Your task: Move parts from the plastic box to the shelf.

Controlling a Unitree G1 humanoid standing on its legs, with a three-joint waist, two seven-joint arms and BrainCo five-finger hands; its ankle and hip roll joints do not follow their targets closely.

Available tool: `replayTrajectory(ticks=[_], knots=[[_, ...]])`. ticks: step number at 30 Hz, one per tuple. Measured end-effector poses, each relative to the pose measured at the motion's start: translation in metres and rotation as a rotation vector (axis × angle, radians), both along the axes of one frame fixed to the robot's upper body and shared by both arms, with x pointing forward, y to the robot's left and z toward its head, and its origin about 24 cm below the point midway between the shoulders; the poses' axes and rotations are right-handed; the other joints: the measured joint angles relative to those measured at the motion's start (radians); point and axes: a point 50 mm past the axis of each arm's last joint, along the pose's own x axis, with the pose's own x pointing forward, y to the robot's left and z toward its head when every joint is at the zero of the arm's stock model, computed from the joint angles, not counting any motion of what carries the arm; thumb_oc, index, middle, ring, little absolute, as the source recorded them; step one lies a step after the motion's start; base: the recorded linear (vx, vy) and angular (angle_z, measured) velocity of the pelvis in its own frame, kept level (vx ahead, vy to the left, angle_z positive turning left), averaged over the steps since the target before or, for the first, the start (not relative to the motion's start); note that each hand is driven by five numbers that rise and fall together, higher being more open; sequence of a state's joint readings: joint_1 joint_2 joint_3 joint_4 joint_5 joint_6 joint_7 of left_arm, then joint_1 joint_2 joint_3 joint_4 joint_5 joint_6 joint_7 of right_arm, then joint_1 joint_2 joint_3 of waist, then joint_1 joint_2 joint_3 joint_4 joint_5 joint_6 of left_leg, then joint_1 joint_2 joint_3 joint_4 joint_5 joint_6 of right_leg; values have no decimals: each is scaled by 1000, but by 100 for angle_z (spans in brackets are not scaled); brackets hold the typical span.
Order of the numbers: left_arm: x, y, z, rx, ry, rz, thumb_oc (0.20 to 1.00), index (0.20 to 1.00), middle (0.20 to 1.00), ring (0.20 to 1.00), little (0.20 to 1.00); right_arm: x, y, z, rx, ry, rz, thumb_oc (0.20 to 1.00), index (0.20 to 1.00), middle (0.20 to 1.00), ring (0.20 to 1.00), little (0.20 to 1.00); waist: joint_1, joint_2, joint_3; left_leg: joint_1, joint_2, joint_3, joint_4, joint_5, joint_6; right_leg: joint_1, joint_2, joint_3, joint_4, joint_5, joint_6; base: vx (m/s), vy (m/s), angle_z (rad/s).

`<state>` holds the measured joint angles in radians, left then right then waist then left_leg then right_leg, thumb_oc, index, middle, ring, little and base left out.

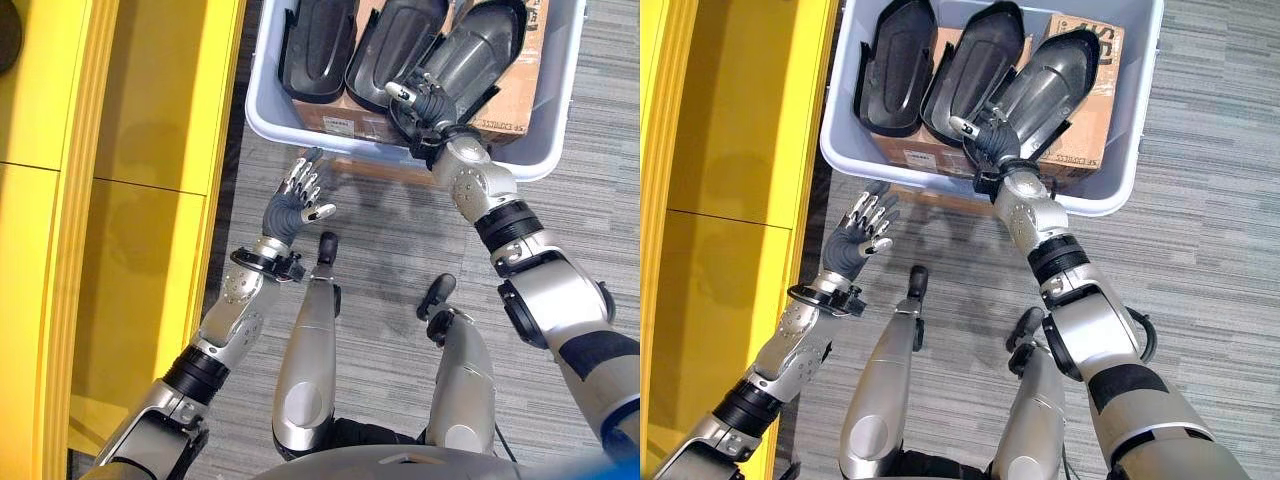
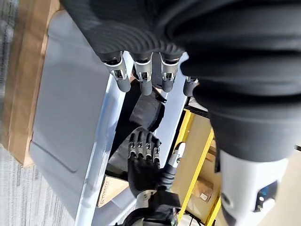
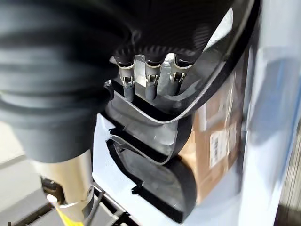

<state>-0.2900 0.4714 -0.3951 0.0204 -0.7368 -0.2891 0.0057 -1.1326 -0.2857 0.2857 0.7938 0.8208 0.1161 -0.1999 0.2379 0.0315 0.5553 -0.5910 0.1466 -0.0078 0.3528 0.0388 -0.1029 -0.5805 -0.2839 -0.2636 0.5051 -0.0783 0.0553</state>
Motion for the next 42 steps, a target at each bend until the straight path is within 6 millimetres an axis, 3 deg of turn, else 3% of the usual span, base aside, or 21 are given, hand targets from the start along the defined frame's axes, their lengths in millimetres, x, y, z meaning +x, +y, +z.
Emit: replayTrajectory(ticks=[4,8,11,12,14,22,34,39,42], knots=[[0,0,0,-1,-1,-1,1000,1000,1000,1000,1000,0,-7,7,-62,-73,-140,1000,1000,1000,1000,1000,0,0,0,10,0,0,-2,2,-3,9,0,0,-1,0,0,0,0,0],[-1,-3,1,-2,-6,-12,1000,1000,1000,1000,1000,-6,-25,28,-281,-279,-423,1000,1000,1000,1000,1000,-6,1,0,11,0,2,-2,-2,3,11,1,0,-10,0,0,-22,50,-1],[-5,-12,0,-15,-4,-30,1000,1000,1000,1000,1000,-25,-37,66,-424,-531,-713,1000,1000,1000,1000,1000,-12,15,1,9,-1,12,-4,1,1,7,2,7,-25,18,10,-87,67,-8],[-7,-16,0,-31,-12,-35,1000,1000,1000,1000,1000,-34,-39,81,-420,-618,-778,1000,1000,1000,1000,1000,-15,23,2,3,1,17,-5,-1,4,2,4,8,-34,26,9,-30,52,-12],[-8,-19,-1,-57,-8,-30,1000,1000,1000,1000,1000,-45,-36,95,-398,-706,-835,1000,1000,1000,1000,1000,-28,28,2,-7,0,21,-4,0,4,-6,4,11,-38,31,11,35,47,-8],[-11,-26,2,-110,-56,-37,1000,1000,1000,1000,1000,-58,-19,90,-427,-778,-885,1000,1000,1000,1000,1000,-46,40,1,30,-4,57,-18,-4,10,2,1,42,-46,42,14,-36,59,-8],[-9,-34,12,-157,-101,-22,1000,1000,1000,1000,1000,-29,-38,17,-519,-362,-897,1000,1000,1000,1000,1000,-68,49,0,23,-2,66,-33,3,15,0,4,40,-83,61,19,8,-1,-2],[-9,-40,15,-164,-108,-46,1000,1000,1000,1000,1000,-23,-40,-6,-501,-227,-870,1000,1000,1000,1000,1000,-69,49,0,19,-1,64,-29,3,15,-5,4,36,-73,60,16,0,0,0],[-8,-42,17,-161,-118,-49,1000,1000,1000,1000,1000,-22,-41,-7,-504,-218,-861,1000,1000,1000,1000,1000,-70,49,0,13,-1,58,-26,1,19,-8,4,35,-71,54,9,0,0,0]])
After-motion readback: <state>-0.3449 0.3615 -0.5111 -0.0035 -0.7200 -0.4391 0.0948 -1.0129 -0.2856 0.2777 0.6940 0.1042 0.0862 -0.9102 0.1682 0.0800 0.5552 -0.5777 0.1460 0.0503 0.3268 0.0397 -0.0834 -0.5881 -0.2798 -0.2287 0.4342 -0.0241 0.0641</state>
